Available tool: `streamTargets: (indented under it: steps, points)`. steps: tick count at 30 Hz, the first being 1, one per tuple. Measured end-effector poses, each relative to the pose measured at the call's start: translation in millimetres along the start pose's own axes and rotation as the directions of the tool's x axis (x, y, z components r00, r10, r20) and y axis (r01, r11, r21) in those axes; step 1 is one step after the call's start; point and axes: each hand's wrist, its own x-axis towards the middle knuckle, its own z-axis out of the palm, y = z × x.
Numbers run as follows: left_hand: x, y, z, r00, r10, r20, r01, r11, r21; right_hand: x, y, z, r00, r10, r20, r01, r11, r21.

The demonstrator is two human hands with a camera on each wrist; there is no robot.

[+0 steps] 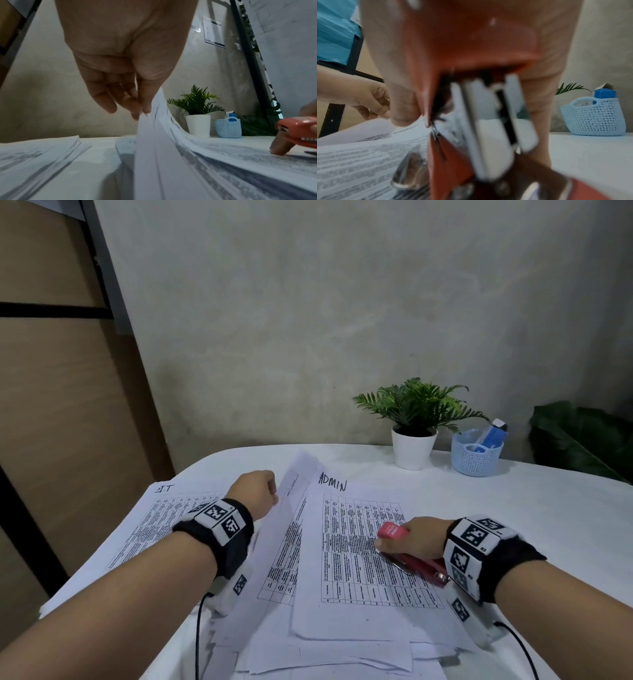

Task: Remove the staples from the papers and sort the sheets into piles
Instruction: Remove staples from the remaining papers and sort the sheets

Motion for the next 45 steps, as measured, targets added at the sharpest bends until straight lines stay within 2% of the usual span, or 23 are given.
streamTargets:
  steps: [2,4,6,9,10,12,14,16,17,19,21,24,27,31,34,37,39,43,45]
  points:
    - [-0.3,-0.6,-0.2,1.000,0.012,0.009,-0.012,1.000,-0.007,-0.5,-2.6,-0.9,1.000,0.005,0.012,-0.005,1.000,-0.009]
    - [0.0,1.0,0.6,0.997,-0.002,0.074,0.004,1.000,-0.025,-1.7,-6.0,-1.9,0.999,0.002,0.040,-0.002,1.000,0.000]
    - [-1.2,3.7,0.9,0.981,-0.081,0.176,0.094,0.993,-0.067,-0.7,-9.5,-2.7,0.998,-0.011,0.061,0.010,1.000,0.019]
    - [-4.1,4.8,3.5,0.899,-0.171,0.403,0.247,0.958,-0.144,3.8,-15.6,-2.2,0.997,-0.034,0.067,0.033,0.999,0.028]
    - [-6.1,5.3,3.1,0.878,-0.180,0.443,0.272,0.950,-0.151,5.9,-17.9,-1.3,0.997,-0.040,0.066,0.038,0.999,0.021]
    - [-6.9,4.4,4.5,0.863,-0.182,0.471,0.274,0.952,-0.134,8.0,-23.4,-0.2,0.997,-0.043,0.068,0.042,0.999,0.025]
    - [-7.2,5.4,5.4,0.866,-0.159,0.474,0.212,0.976,-0.060,10.1,-27.7,1.3,0.994,-0.062,0.086,0.057,0.997,0.058]
    - [-9.1,10.2,3.5,0.891,-0.122,0.437,0.113,0.993,0.048,9.2,-32.4,1.0,0.991,-0.086,0.103,0.080,0.995,0.066]
    - [-8.7,10.5,2.1,0.906,-0.096,0.413,0.084,0.995,0.048,8.6,-33.3,-0.1,0.991,-0.096,0.094,0.091,0.994,0.061]
    - [-5.0,8.1,-2.5,0.945,-0.054,0.323,0.070,0.997,-0.038,9.3,-30.0,-4.2,0.990,-0.110,0.086,0.096,0.985,0.145]
    - [-1.8,3.8,-14.0,0.979,-0.016,0.201,0.068,0.966,-0.250,8.6,-21.9,-12.3,0.991,-0.123,0.053,0.098,0.935,0.342]
    - [-8.0,4.6,-40.5,0.996,0.047,0.079,0.008,0.811,-0.585,0.6,-8.8,-29.8,0.972,-0.147,-0.183,0.227,0.786,0.575]
    - [-18.0,11.6,-63.5,0.993,0.119,-0.002,-0.080,0.655,-0.751,-13.3,-9.0,-47.6,0.900,-0.197,-0.389,0.427,0.574,0.699]
    - [-30.6,21.8,-77.4,0.981,0.159,-0.108,-0.169,0.446,-0.879,-34.8,-22.6,-63.5,0.803,-0.259,-0.537,0.594,0.435,0.677]
    - [-36.4,27.9,-76.7,0.967,0.069,-0.245,-0.253,0.358,-0.899,-47.1,-31.6,-69.7,0.730,-0.254,-0.635,0.682,0.339,0.648]
    - [-41.2,31.7,-68.3,0.944,-0.023,-0.330,-0.306,0.313,-0.899,-49.3,-34.8,-71.0,0.677,-0.189,-0.712,0.725,0.339,0.600]
    - [-45.7,32.5,-60.7,0.937,-0.009,-0.350,-0.324,0.358,-0.876,-46.8,-32.2,-70.4,0.656,-0.162,-0.738,0.734,0.367,0.572]
    - [-49.1,32.8,-54.4,0.936,0.019,-0.352,-0.327,0.420,-0.847,-50.2,-27.3,-65.9,0.670,-0.227,-0.707,0.718,0.438,0.541]
    - [-47.1,33.6,-58.2,0.930,0.011,-0.367,-0.335,0.436,-0.835,-53.2,-26.0,-64.0,0.660,-0.248,-0.709,0.723,0.466,0.510]
